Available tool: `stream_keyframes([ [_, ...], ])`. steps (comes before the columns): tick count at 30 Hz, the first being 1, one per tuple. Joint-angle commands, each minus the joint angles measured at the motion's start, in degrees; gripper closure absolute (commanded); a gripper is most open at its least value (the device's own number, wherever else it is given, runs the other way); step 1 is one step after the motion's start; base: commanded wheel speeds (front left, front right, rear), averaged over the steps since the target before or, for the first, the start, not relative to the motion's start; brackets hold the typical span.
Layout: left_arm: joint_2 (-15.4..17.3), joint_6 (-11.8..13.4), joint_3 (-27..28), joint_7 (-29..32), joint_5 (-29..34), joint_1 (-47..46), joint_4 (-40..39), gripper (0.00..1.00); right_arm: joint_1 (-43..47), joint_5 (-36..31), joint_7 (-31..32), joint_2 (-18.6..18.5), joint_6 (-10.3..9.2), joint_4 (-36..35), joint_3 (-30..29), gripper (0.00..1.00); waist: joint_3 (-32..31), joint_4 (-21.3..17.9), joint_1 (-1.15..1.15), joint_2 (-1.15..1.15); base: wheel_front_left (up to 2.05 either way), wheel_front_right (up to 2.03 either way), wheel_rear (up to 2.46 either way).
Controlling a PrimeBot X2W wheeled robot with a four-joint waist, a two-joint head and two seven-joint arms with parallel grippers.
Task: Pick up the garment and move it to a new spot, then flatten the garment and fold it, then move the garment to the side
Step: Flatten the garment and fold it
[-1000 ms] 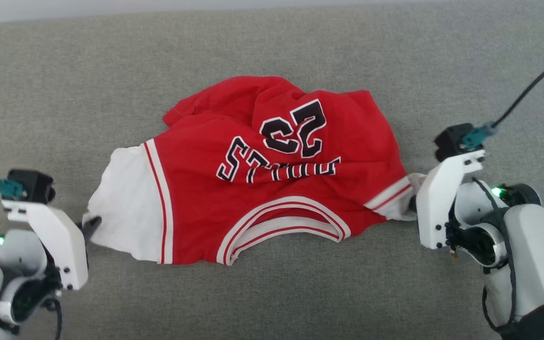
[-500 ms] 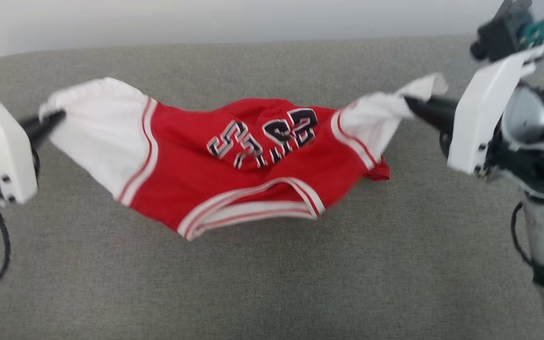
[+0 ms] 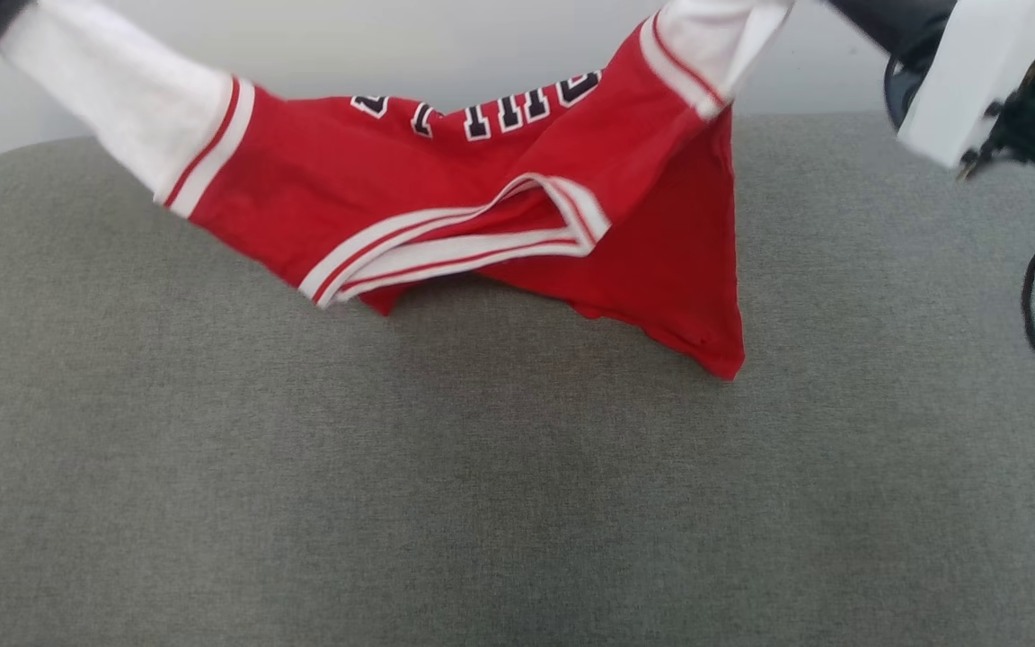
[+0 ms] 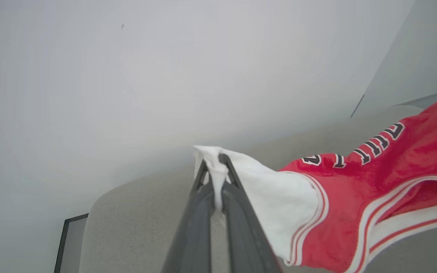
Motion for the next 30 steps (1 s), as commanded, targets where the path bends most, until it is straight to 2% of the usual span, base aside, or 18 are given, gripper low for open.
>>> stream_keyframes([
  [1,-0.5,-0.4,-0.3,-0.3,0.5,-1.6,0.7,1.0,-1.5,-0.5,-1.4,-0.5,0.01,0.5,0.3,1.0,0.1,0.1,0.0,0.0,0.0,0.0,0.0],
  [8,-2.4,-2.7,-2.3,-5.1,4.1,-9.1,6.0,1.0,-7.9,-4.1,-10.3,-0.9,0.01,7.7,2.2,1.0,2.3,0.0,0.0,0.0,0.0,0.0,0.0],
  [17,-6.3,-4.9,-5.5,-20.7,10.7,-20.4,17.4,1.0,-19.5,-13.2,-29.6,0.5,0.01,22.7,5.6,1.0,8.7,0.5,0.0,0.0,0.0,0.0,0.0],
  [18,-6.3,-4.9,-5.5,-20.7,10.7,-20.4,17.4,1.0,-19.5,-13.2,-29.6,0.5,0.01,22.7,5.6,1.0,8.7,0.5,0.0,0.0,0.0,0.0,0.0],
  [25,-8.3,-5.3,-8.0,-37.8,17.1,-30.3,25.7,1.0,-29.2,-24.7,-50.8,2.5,0.01,35.2,5.2,1.0,13.0,1.3,0.0,0.0,0.0,0.0,0.0],
  [30,-9.9,-5.3,-9.6,-50.9,19.3,-33.8,29.8,1.0,-33.1,-34.4,-62.3,3.3,0.01,42.5,3.3,1.0,14.7,2.2,0.0,0.0,0.0,0.0,0.0],
])
